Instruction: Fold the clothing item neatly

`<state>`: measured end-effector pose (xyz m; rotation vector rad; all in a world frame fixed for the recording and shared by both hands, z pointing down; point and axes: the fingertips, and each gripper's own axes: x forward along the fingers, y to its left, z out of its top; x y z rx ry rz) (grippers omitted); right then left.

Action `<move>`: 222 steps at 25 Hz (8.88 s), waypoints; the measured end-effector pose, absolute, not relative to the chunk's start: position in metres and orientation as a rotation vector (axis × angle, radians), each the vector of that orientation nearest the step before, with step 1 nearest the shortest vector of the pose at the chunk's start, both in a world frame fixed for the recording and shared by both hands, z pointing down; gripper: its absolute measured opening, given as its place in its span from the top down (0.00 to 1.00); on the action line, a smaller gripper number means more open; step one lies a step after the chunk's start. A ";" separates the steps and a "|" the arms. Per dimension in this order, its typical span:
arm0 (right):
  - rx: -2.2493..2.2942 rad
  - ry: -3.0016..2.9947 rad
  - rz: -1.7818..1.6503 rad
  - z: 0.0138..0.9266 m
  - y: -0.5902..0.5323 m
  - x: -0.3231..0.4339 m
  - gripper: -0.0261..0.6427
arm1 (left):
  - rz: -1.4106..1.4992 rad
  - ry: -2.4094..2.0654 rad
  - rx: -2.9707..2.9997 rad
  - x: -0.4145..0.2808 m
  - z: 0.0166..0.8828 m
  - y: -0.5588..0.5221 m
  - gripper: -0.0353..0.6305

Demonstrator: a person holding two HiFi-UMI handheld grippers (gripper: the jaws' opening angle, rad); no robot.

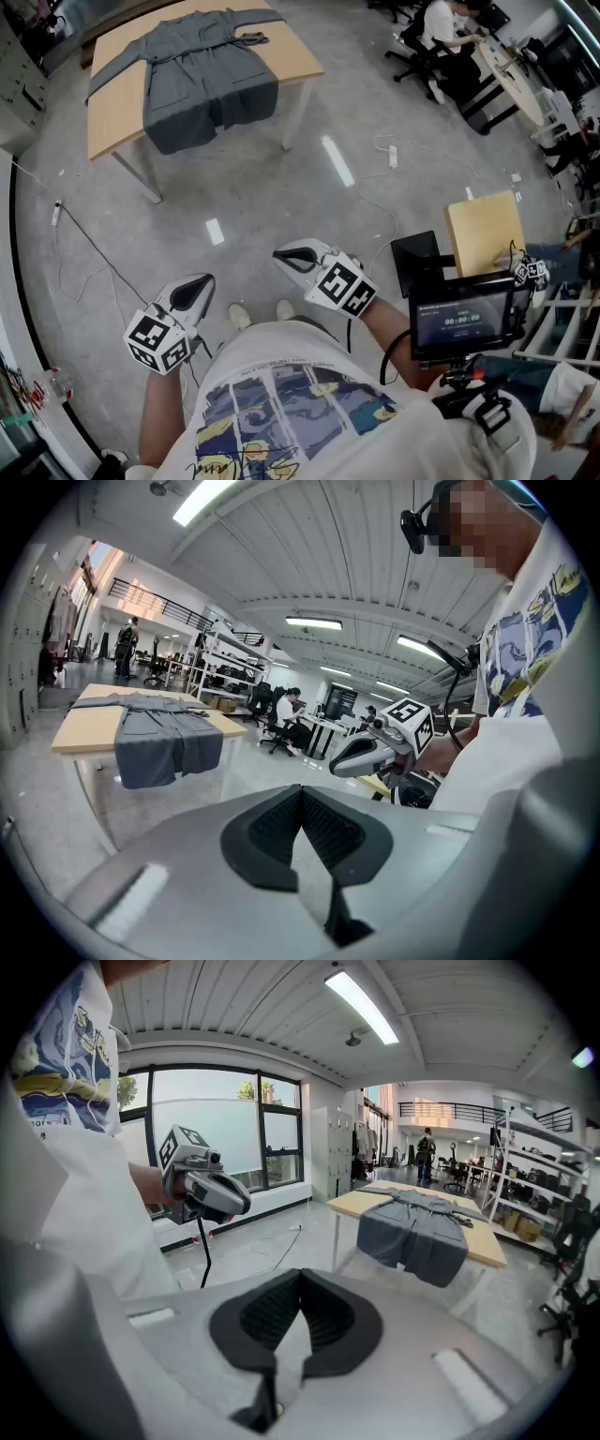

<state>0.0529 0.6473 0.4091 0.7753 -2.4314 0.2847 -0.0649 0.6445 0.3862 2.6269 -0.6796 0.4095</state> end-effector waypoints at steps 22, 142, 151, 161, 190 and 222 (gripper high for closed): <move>0.835 -2.413 0.267 0.411 0.648 0.008 0.95 | 0.347 -0.799 2.623 -0.131 0.390 0.631 0.94; 1.549 -2.102 1.387 0.651 -0.428 0.456 0.67 | 0.661 -0.873 2.347 0.048 0.434 -0.123 0.93; 1.555 -2.112 1.577 0.668 -0.434 0.455 0.67 | 0.647 -0.874 2.325 0.049 0.439 -0.121 0.93; 1.598 -2.085 1.384 0.653 -0.438 0.457 0.88 | 0.626 -0.916 2.307 0.034 0.442 -0.114 0.93; 1.411 -2.359 1.165 0.538 -0.468 0.292 0.92 | 0.379 -1.152 2.244 -0.041 0.420 -0.058 0.93; 0.829 -2.433 0.994 0.563 -0.466 -0.044 0.92 | 0.209 -1.445 2.016 -0.138 0.431 0.007 0.93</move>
